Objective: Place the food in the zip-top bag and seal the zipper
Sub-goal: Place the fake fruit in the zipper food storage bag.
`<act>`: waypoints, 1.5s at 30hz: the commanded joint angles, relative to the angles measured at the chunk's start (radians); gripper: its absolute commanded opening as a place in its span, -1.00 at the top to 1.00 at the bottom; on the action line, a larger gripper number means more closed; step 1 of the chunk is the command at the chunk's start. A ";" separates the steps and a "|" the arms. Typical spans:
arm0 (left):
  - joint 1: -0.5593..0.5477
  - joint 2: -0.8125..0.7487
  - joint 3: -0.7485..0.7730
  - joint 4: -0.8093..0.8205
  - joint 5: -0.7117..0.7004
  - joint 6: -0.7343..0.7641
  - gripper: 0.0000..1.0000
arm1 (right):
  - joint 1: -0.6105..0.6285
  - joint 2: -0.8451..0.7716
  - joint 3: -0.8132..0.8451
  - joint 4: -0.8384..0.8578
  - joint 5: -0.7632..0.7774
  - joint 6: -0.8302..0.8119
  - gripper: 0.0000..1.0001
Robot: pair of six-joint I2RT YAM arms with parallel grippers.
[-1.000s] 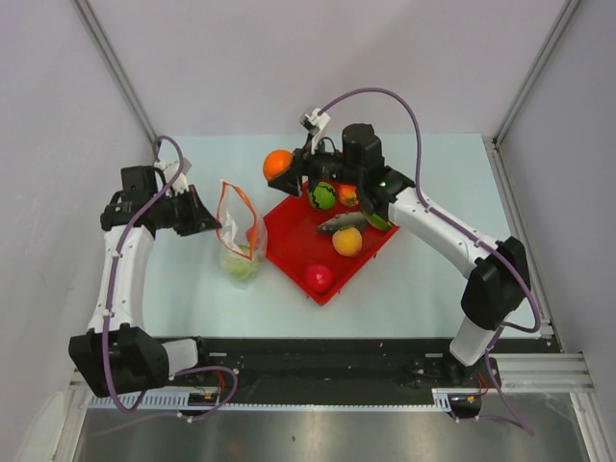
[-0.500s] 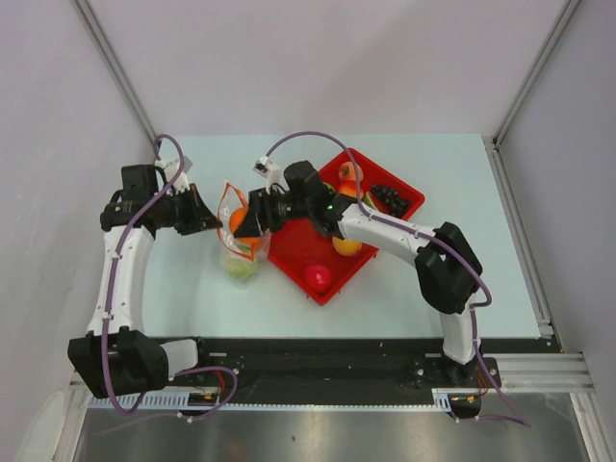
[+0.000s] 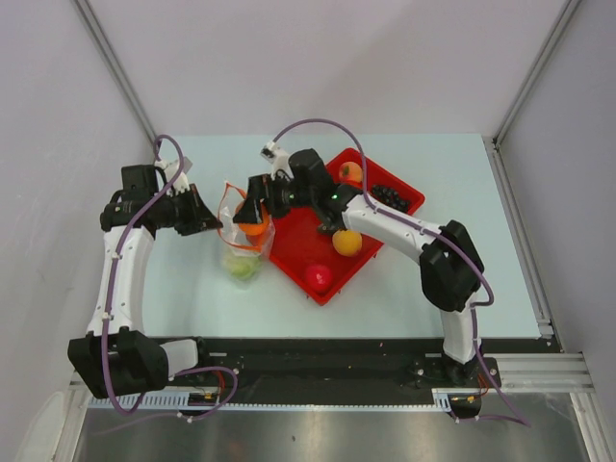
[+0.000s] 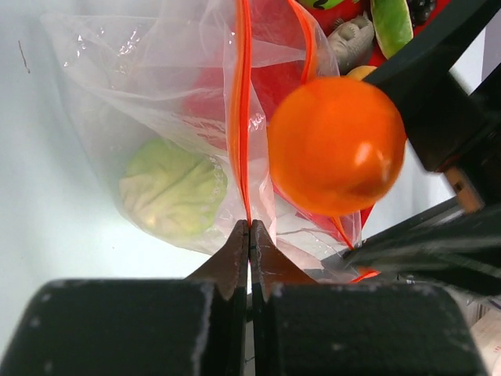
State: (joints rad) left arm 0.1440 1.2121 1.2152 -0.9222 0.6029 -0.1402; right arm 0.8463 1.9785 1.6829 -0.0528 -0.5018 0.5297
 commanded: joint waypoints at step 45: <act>-0.006 -0.010 0.095 -0.066 -0.166 0.014 0.99 | -0.124 -0.130 -0.054 -0.044 -0.181 -0.141 0.86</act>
State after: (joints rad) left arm 0.1436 1.2079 1.2633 -0.9676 0.5114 -0.1387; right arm 0.7345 1.9064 1.5921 -0.1116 -0.6422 0.4419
